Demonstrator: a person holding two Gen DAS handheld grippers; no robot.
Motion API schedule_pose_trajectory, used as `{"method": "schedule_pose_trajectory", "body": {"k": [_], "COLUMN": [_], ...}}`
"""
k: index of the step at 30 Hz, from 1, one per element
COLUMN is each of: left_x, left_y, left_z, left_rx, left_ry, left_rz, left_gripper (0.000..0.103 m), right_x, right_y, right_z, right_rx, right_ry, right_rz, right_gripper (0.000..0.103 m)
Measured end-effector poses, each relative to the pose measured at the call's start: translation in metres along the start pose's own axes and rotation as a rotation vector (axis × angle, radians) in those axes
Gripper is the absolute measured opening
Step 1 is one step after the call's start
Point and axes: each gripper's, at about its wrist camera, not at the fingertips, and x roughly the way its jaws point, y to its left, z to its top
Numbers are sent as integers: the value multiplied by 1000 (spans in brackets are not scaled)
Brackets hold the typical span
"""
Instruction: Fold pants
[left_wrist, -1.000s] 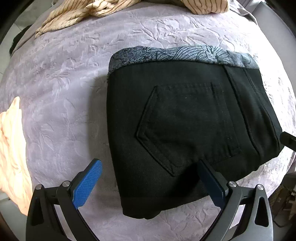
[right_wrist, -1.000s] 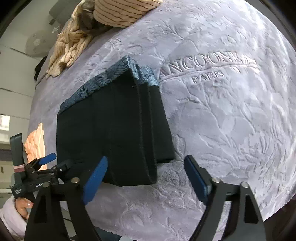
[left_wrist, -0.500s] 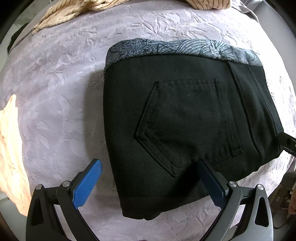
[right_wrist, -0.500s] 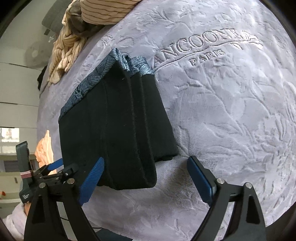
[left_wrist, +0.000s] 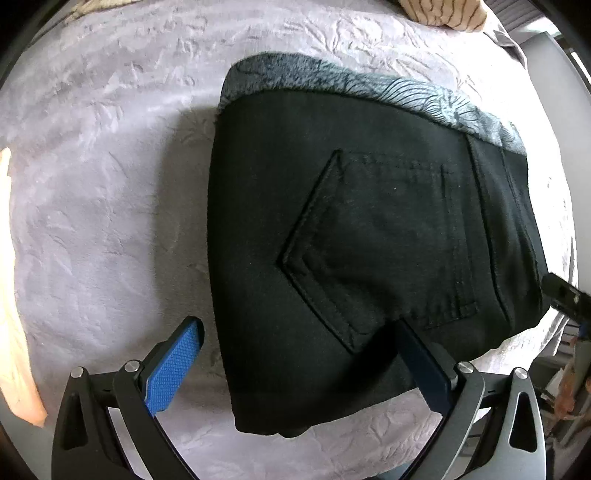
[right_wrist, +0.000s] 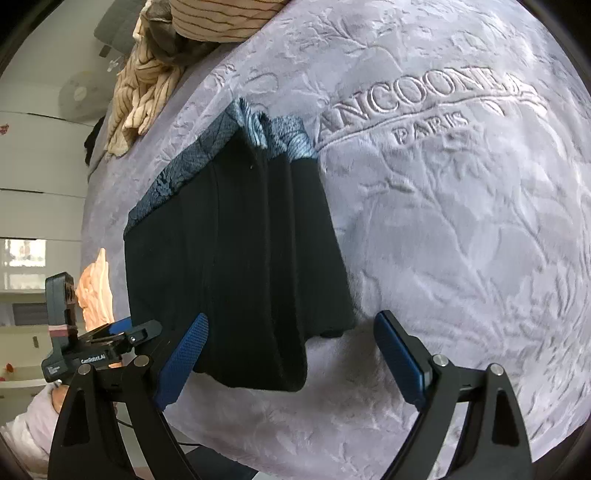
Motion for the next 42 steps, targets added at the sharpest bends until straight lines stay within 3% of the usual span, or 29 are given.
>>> {"method": "schedule_pose_trajectory", "body": {"k": [5, 11, 19, 23, 33, 37, 39, 41, 42], "left_x": [-7, -14, -8, -2, 31, 37, 41, 46, 44], "left_y": [0, 31, 58, 50, 29, 26, 28, 31, 31], "left_z": [8, 31, 58, 64, 87, 80, 82, 85, 85], "left_rx": [42, -6, 12, -3, 62, 37, 16, -12, -23], "left_ry": [-32, -66, -67, -67, -43, -53, -52, -53, -65], "left_rz": [44, 40, -79, -140, -165, -224, -243, -238, -223], "left_gripper": [103, 103, 103, 103, 103, 103, 103, 103, 101], "right_x": [-5, -4, 3, 10, 31, 47, 56, 65, 65], "right_y": [-5, -14, -20, -19, -13, -6, -5, -7, -7], "right_z": [15, 28, 38, 45, 63, 70, 73, 74, 74], "right_rx": [-2, 15, 9, -10, -62, -93, -85, -43, -31], "right_ry": [2, 13, 62, 91, 153, 178, 191, 209, 202], "right_rz": [-17, -9, 76, 89, 228, 246, 234, 242, 249], "right_gripper": [93, 93, 93, 93, 93, 93, 89, 73, 72]}}
